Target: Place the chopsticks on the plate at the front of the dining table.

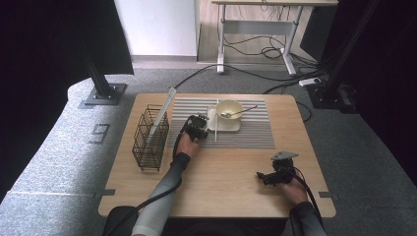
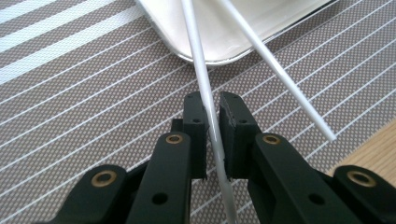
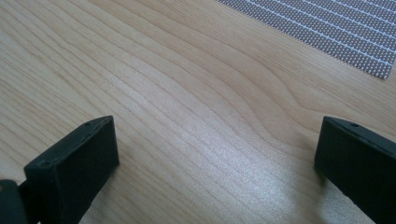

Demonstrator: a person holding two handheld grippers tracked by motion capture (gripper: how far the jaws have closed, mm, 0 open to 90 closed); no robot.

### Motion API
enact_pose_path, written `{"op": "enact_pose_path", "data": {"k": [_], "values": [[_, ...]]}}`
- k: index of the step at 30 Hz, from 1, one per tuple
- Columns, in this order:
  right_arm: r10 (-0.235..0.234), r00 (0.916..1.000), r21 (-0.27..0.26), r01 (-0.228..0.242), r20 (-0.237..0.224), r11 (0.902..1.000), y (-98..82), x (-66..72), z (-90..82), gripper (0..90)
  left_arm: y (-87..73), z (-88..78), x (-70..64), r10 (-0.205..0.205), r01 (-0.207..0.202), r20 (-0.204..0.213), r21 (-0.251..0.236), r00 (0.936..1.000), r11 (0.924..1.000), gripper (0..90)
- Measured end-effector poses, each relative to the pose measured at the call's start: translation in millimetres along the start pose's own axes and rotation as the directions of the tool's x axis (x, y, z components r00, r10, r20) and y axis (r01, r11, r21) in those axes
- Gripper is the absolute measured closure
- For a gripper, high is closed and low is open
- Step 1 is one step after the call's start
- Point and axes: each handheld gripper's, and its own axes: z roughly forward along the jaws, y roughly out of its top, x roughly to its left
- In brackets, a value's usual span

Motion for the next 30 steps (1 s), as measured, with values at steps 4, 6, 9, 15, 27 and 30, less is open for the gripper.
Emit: {"op": "enact_pose_path", "data": {"k": [4, 6, 9, 15, 27, 30], "values": [[0.000, 1.0000, 0.000, 0.000, 0.000, 1.0000, 0.1, 0.0, 0.0, 0.0, 3.3, 3.4, -0.7, 0.002, -0.002, 0.016, 0.001, 0.9999, 1.0000, 79.7], [0.000, 1.0000, 0.000, 0.000, 0.000, 1.0000, 0.1, 0.0, 0.0, 0.0, 5.1, 4.9, -1.6, 0.005, -0.005, 0.027, 0.003, 0.9996, 1.0000, 79.0], [0.000, 1.0000, 0.000, 0.000, 0.000, 1.0000, 0.1, 0.0, 0.0, 0.0, 8.0, 6.8, -4.6, 0.011, -0.011, 0.037, 0.001, 0.9992, 0.9999, 77.6], [0.000, 1.0000, 0.000, 0.000, 0.000, 1.0000, 0.1, 0.0, 0.0, 0.0, 11.9, 10.0, -10.1, 0.027, -0.027, 0.046, 0.005, 0.9986, 0.9996, 74.4], [0.000, 1.0000, 0.000, 0.000, 0.000, 1.0000, 0.1, 0.0, 0.0, 0.0, 13.5, 11.1, -10.3, 0.010, -0.009, 0.065, -0.014, 0.9978, 0.9999, 69.0], [0.000, 1.0000, 0.000, 0.000, 0.000, 1.0000, 0.1, 0.0, 0.0, 0.0, 14.1, 8.9, -9.3, 0.004, -0.002, 0.068, -0.022, 0.9977, 0.9997, 68.1]]}}
